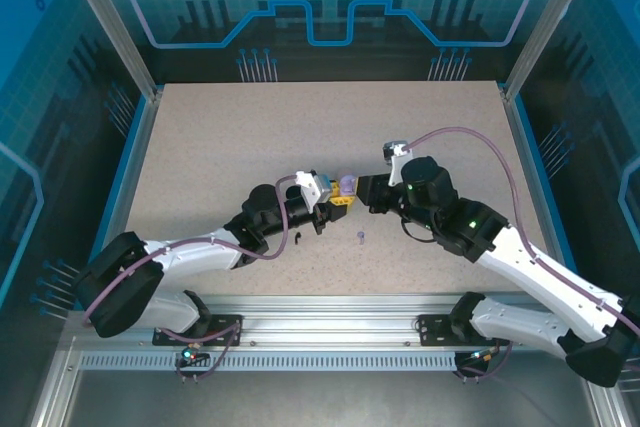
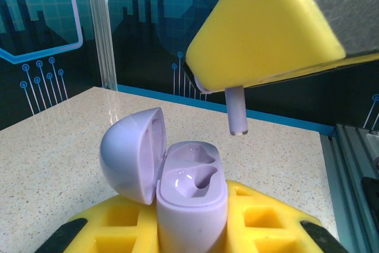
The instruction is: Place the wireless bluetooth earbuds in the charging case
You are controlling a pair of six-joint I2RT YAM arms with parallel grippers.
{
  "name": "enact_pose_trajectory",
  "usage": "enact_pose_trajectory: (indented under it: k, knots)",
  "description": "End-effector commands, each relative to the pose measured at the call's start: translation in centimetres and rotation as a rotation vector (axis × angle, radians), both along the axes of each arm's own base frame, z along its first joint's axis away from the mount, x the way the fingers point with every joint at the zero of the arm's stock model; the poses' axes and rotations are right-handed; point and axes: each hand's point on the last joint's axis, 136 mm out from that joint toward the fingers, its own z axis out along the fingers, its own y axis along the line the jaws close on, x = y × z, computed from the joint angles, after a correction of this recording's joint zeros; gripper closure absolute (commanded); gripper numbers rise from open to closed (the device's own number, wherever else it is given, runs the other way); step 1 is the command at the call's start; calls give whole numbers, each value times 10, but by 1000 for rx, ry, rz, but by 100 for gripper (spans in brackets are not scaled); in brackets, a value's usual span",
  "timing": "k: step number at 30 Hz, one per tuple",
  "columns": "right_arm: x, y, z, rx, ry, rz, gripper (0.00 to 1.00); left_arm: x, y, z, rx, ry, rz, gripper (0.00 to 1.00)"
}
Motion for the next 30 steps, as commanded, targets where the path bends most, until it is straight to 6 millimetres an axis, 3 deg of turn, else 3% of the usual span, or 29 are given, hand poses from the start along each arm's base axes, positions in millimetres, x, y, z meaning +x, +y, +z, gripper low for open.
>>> enact_pose_trajectory:
  k: [1,30]
  knots:
    - [3,1,5,-6,-39,-14,80,1,-5,26,-42,-74,-2,99]
    - [9,6,-14,-64,-13,-23,80,-1,-4,29,-48,-76,-2,99]
